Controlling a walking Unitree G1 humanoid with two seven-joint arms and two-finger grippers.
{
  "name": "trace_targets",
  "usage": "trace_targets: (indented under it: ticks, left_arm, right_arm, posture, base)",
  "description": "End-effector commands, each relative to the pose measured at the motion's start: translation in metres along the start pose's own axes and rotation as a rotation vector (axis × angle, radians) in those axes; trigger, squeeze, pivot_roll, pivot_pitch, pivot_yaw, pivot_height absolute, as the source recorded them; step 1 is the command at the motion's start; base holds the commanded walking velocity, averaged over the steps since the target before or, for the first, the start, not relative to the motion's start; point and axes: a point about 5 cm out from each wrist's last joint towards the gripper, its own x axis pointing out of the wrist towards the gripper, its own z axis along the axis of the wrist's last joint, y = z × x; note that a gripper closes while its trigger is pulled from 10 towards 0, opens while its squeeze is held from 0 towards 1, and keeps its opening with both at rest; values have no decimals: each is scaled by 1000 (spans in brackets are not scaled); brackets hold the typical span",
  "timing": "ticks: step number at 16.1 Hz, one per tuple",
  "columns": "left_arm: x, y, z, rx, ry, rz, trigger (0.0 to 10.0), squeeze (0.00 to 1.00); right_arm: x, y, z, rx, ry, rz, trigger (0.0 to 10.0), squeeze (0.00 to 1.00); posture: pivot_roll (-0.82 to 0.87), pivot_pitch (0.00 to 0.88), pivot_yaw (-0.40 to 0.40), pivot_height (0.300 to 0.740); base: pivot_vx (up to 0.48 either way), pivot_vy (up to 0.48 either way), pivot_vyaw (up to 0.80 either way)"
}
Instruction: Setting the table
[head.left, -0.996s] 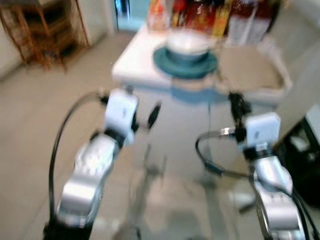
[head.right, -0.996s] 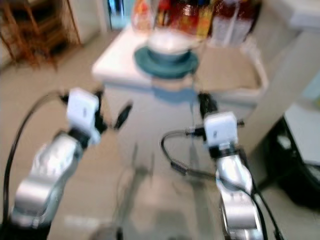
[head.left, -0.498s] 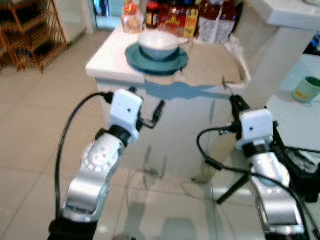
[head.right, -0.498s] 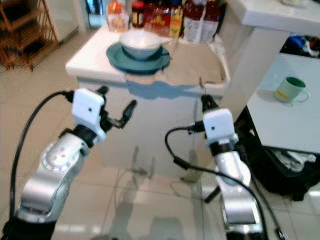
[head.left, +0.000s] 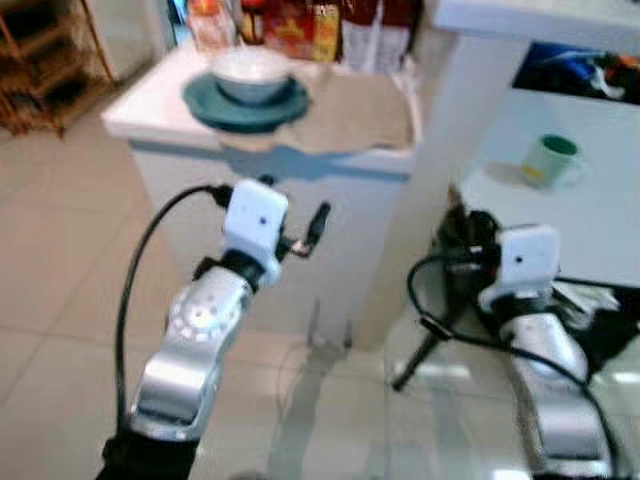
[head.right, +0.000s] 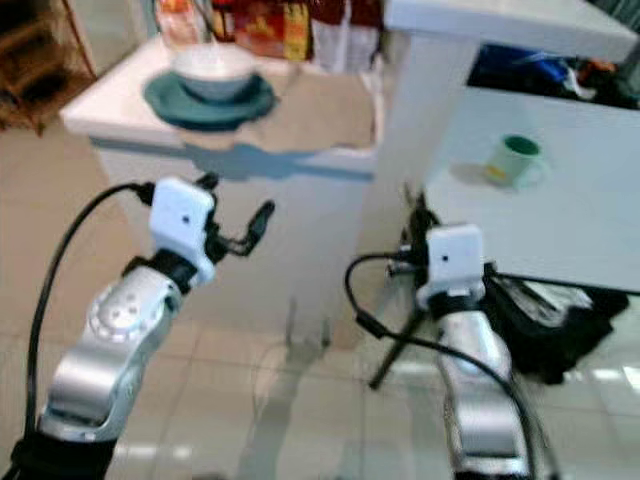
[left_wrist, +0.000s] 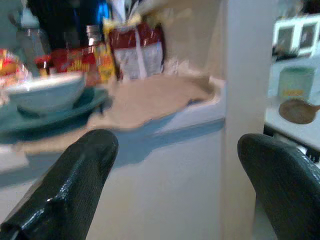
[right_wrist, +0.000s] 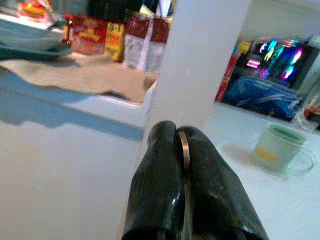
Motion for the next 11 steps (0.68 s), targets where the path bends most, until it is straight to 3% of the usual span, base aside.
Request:
trace_targets:
  ticks: [1,2,4,7,11]
  left_arm:
    - [3,2,3,-20,-12,21,10000,0]
    - [3,8,-2,-63,1,79,10000,0]
    - [1,19,-12,-100,38,149,10000,0]
    - [-6,34,-22,-70,66,183,10000,0]
    - [-5,33,-21,-62,59,183,10000,0]
  right_arm:
    - [2,-12,6,75,-21,-73,10000,0]
    - [2,-19,9,133,-36,-111,10000,0]
    - [2,-24,11,152,-53,-109,10000,0]
    - [-2,-28,19,140,-112,-86,10000,0]
    - [-3,-31,19,130,-114,-86,10000,0]
  posture:
    - [42,44,-31,740]
    - [42,46,-32,740]
    - [40,47,-34,740]
    - [42,53,-40,740]
    - [42,59,-41,740]
  base:
    - [0,-431,0]
    - [0,-431,0]
    - [0,-435,0]
    - [0,-441,0]
    - [0,-444,0]
